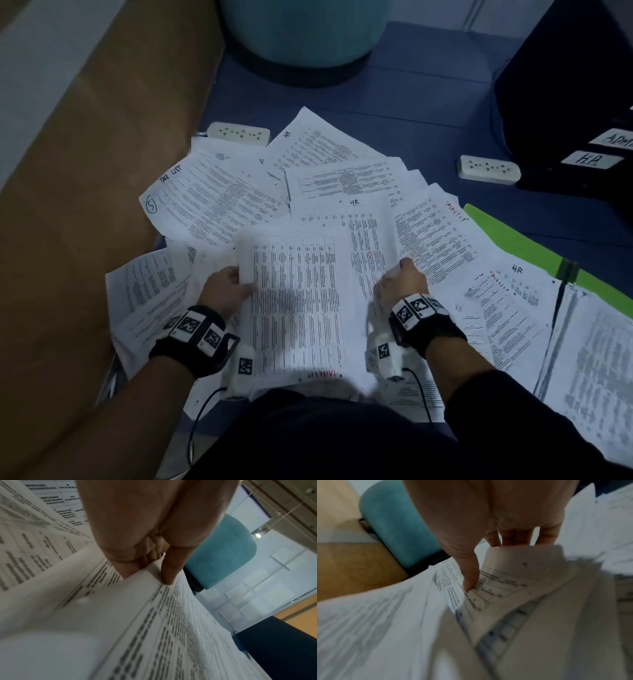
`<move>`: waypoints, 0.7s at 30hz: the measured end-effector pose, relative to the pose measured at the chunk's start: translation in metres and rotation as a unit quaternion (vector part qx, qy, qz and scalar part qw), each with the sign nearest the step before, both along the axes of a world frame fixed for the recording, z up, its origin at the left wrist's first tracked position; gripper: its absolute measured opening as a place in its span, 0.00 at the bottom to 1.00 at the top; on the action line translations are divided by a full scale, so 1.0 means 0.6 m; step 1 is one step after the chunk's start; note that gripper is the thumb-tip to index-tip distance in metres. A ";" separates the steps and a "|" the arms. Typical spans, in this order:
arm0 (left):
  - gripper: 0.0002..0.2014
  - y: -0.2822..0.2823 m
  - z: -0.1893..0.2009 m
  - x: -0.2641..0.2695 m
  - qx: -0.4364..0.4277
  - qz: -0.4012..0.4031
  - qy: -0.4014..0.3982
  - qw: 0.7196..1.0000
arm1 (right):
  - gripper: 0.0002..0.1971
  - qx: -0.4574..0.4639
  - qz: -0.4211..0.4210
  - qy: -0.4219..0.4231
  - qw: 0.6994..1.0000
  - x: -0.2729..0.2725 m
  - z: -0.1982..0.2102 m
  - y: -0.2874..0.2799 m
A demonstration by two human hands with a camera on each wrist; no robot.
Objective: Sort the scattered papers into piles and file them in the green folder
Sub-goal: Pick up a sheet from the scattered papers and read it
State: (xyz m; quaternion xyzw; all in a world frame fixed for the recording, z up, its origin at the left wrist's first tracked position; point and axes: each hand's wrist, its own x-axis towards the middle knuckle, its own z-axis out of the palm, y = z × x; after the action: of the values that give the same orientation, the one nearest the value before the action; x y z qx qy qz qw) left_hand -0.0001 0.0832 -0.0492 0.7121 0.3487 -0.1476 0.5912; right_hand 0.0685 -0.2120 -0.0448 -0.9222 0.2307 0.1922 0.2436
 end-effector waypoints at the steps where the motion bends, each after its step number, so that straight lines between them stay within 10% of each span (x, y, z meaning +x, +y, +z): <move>1: 0.16 -0.001 0.003 0.001 -0.018 0.012 -0.002 1.000 | 0.09 0.040 0.004 -0.026 0.999 0.000 0.007 -0.008; 14: 0.27 -0.045 0.153 0.066 -0.233 -0.045 -0.189 0.953 | 0.02 0.304 -0.036 -0.149 0.940 -0.008 0.075 -0.066; 21: 0.12 -0.046 0.112 0.072 -0.117 0.024 -0.142 0.983 | 0.11 0.502 -0.068 -0.149 0.849 -0.027 0.116 -0.037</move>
State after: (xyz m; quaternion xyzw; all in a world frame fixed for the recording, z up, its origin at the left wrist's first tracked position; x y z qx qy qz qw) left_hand 0.0432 0.0553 0.0180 0.6430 0.2580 -0.0705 0.7176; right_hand 0.0525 -0.2344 0.0246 -0.6737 0.1261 0.1252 0.7173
